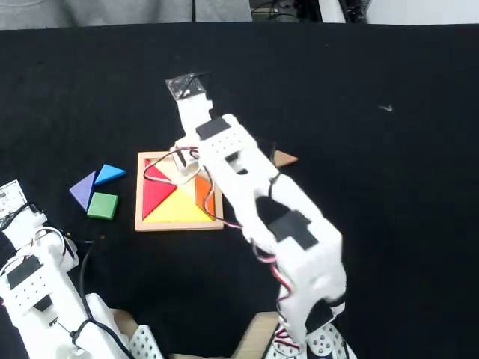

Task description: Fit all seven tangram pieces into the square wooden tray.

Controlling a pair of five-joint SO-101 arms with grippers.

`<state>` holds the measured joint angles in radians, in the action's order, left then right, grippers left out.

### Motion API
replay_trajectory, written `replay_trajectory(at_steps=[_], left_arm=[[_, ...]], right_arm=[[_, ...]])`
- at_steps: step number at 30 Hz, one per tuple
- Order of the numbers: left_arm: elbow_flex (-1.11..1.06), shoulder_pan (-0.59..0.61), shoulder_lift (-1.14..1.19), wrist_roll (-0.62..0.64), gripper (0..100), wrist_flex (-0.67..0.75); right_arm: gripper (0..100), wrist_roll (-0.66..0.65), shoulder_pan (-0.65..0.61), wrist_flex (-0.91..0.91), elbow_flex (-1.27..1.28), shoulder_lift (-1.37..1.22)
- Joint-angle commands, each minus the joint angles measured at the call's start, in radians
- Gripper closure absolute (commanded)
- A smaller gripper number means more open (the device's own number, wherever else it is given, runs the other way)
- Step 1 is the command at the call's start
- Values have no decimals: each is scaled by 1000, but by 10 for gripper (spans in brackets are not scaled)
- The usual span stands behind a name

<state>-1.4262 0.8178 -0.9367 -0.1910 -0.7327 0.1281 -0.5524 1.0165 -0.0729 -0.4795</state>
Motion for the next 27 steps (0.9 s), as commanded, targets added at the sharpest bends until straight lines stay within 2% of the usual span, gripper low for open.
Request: replay_trajectory(at_steps=[1, 6, 19, 27], left_arm=[[5, -13, -14, 8, 841, 18], [5, -13, -14, 8, 841, 18], [5, -13, -14, 8, 841, 18], [5, -13, -14, 8, 841, 18]], right_arm=[[987, -14, 9, 49, -133, -62], [987, -14, 28, 100, -208, -120], [987, -14, 26, 199, -209, -128], [987, -14, 25, 196, -213, -85]])
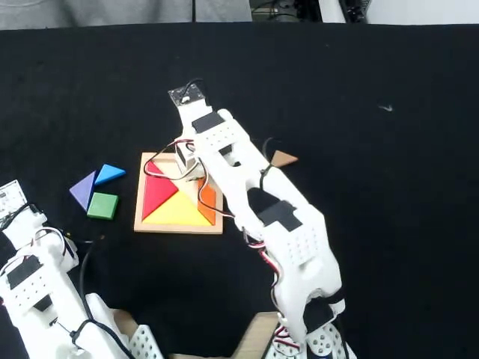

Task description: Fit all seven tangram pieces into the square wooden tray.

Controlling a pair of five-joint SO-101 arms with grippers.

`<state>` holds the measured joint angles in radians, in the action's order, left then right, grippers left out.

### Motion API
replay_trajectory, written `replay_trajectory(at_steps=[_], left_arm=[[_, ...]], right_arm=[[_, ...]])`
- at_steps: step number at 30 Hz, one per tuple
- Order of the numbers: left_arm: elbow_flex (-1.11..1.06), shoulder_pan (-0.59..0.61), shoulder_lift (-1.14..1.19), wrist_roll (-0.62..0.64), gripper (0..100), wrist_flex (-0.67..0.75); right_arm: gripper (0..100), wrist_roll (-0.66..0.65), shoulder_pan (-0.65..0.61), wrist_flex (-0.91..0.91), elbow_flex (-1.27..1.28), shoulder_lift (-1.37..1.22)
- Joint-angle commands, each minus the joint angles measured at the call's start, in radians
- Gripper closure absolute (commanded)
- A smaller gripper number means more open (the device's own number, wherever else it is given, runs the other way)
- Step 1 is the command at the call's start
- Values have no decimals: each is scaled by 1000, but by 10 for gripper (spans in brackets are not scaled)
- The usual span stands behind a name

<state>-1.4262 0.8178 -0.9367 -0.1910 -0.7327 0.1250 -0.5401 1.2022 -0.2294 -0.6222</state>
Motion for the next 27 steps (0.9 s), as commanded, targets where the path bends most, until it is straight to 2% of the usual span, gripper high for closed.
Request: replay_trajectory(at_steps=[1, 9, 14, 20, 24, 27], left_arm=[[5, -13, -14, 8, 841, 18], [7, -13, -14, 8, 838, 12], [7, -13, -14, 8, 838, 11], [7, -13, -14, 8, 837, 11], [15, -2, -14, 12, 837, 11], [35, 35, -15, 78, 837, 5]], right_arm=[[987, -11, 12, 11, -56, 65], [977, -11, 12, 20, -51, 116], [876, -11, 12, 40, -53, 122], [928, -41, 18, 92, -81, 183], [946, -54, 49, 169, -64, 348], [983, -63, 121, 190, 10, 506]])
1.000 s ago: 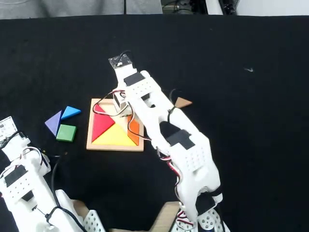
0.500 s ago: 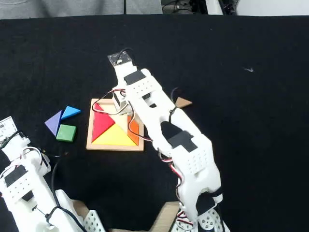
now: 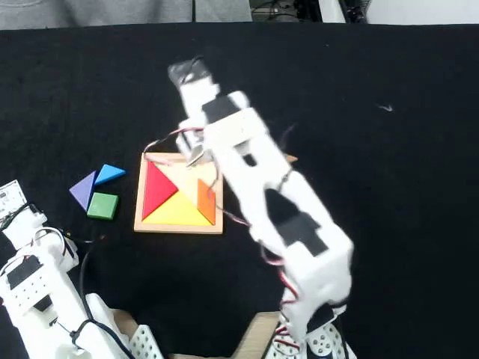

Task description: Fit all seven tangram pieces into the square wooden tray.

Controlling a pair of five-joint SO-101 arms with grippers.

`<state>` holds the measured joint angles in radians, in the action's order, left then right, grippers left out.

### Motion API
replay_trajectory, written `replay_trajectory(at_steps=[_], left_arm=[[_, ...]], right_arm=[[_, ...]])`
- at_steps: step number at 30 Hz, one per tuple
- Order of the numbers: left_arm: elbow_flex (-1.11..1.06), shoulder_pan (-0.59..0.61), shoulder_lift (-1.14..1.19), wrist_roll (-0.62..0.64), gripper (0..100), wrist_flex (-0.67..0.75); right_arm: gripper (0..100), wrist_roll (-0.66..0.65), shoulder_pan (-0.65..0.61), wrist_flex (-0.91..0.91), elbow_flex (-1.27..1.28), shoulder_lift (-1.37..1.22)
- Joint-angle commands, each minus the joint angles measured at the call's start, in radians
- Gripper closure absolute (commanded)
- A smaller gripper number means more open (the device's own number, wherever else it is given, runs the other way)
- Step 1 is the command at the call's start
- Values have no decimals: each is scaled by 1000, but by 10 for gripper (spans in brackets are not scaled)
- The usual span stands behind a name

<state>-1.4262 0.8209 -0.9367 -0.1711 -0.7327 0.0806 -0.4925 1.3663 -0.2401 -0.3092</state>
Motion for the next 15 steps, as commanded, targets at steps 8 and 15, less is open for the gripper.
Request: replay_trajectory(at_steps=[8, 15], left_arm=[[140, 45, -15, 12, 837, -100], [367, 44, -15, -158, 837, -296]], right_arm=[[986, -135, 265, -130, 475, 568], [986, -137, 336, -559, 947, 662]])
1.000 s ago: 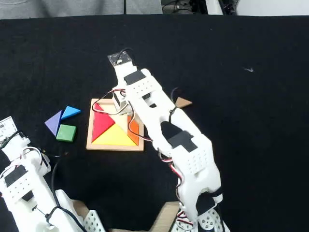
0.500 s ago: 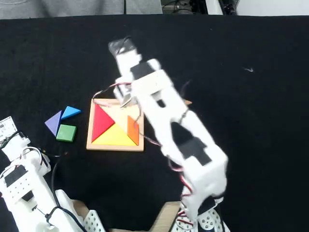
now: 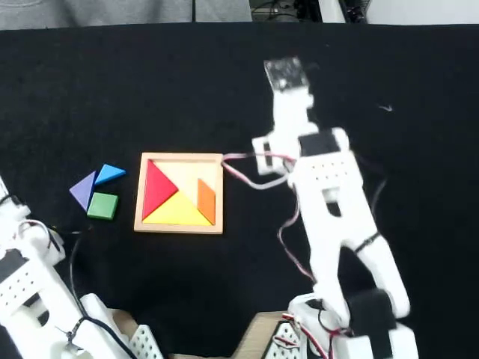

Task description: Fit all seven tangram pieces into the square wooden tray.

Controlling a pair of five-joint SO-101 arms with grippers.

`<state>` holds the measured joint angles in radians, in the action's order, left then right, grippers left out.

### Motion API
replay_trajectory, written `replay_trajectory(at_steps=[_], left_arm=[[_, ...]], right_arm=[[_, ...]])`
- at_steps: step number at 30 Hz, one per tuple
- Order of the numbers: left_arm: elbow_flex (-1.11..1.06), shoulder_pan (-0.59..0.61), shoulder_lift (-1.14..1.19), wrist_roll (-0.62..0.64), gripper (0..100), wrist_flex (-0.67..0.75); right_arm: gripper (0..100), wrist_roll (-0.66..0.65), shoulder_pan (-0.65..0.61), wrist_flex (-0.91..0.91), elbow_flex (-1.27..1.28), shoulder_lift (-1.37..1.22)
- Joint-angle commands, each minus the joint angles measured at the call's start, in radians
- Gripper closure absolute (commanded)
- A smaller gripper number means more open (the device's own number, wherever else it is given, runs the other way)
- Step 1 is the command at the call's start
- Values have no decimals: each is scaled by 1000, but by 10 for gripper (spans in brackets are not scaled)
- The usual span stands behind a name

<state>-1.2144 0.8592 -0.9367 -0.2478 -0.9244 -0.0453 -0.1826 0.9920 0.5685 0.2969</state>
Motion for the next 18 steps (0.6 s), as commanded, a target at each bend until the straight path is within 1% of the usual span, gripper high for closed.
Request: replay_trajectory(at_steps=[1, 4, 7, 9, 12, 13, 15, 18], left_arm=[[211, 1, -14, -106, 837, -150], [361, -48, -3, -135, 837, -259], [437, -150, -3, -138, 837, -345], [446, -228, -2, -138, 837, -364], [446, -337, -2, -129, 836, -345], [447, -357, 0, -97, 836, -327], [460, -377, 26, -12, 820, -285], [476, -377, 123, 49, 752, -198]], right_arm=[[986, -11, 26, -232, 171, 56], [984, -9, 26, -301, 216, 41], [984, -8, 26, -305, 214, 2], [984, -9, 26, -310, 214, -30], [984, -9, 26, -313, 203, -82], [985, -9, 26, -313, 194, -101], [985, -15, 28, -313, 176, -136], [986, -15, 28, -313, 148, -189]])
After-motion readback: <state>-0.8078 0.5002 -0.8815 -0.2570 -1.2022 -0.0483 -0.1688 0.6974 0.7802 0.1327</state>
